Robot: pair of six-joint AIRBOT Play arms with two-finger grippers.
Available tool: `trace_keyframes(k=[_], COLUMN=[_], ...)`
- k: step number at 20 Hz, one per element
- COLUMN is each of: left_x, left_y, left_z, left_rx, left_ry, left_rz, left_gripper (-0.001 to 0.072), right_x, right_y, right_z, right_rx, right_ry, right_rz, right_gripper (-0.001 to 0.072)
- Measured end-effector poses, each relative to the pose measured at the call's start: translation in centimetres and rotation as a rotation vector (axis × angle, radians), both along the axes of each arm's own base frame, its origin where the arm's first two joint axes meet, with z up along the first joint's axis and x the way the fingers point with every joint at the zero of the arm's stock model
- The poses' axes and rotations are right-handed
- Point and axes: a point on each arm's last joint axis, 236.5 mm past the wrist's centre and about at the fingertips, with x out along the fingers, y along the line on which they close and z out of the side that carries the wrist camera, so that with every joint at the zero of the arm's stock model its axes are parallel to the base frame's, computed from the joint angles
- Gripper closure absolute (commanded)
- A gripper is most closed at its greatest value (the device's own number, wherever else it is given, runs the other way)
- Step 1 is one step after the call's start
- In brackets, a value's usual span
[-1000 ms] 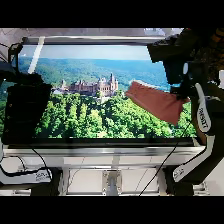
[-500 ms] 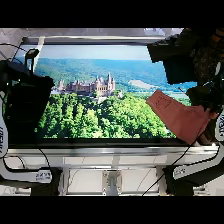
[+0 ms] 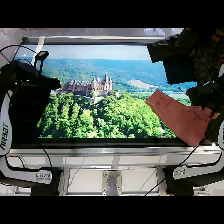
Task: Fold the clothes and pants, and hang the long-sleeved shirts on hangers.
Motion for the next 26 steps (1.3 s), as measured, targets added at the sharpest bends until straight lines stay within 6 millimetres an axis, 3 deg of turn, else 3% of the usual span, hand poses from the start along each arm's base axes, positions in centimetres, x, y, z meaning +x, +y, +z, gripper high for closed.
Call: trace_keyframes(k=[3, 5, 8, 10, 12, 14, 15, 18, 21, 26], left_x=[0.1, 0.1, -0.1, -0.8, -1.6, -2.8, -3.7, -6.4, -7.9, -8.8], left_y=[-0.1, -0.1, -0.2, -0.4, -0.6, -1.0, -1.3, -2.2, -3.0, -3.4], left_z=[-0.9, -1.4, -2.6, -4.0, -5.5, -7.2, -8.1, -9.9, -10.7, -11.3], left_rx=[-0.002, -0.002, -0.007, -0.023, -0.046, -0.073, -0.083, -0.100, -0.103, -0.101], left_ry=[0.016, 0.028, 0.060, 0.120, 0.195, 0.291, 0.354, 0.507, 0.587, 0.638], left_rz=[-0.002, -0.003, -0.005, 0.006, 0.039, 0.083, 0.094, 0.097, 0.082, 0.076], left_gripper=[0.0496, 0.0495, 0.0495, 0.0495, 0.0495, 0.0495, 0.0495, 0.0495, 0.0494, 0.0487], right_x=[3.6, 7.2, 12.3, 14.4, 15.2, 14.4, 13.6, 10.2, 7.4, 6.2], right_y=[1.5, 5.2, 15.1, 23.6, 32.7, 40.2, 42.9, 48.7, 51.9, 54.3], right_z=[3.3, 5.3, 7.3, 7.6, 6.9, 4.7, 3.1, -2.5, -5.6, -5.8], right_rx=[-0.034, -0.001, 0.110, 0.189, 0.264, 0.337, 0.365, 0.442, 0.517, 0.583], right_ry=[-0.188, -0.347, -0.539, -0.615, -0.662, -0.652, -0.625, -0.480, -0.380, -0.359], right_rz=[0.084, 0.183, 0.392, 0.564, 0.735, 0.837, 0.866, 0.910, 0.908, 0.899], right_gripper=[0.0328, 0.0420, 0.0577, 0.0709, 0.0710, 0.0709, 0.0710, 0.0709, 0.0709, 0.0709])
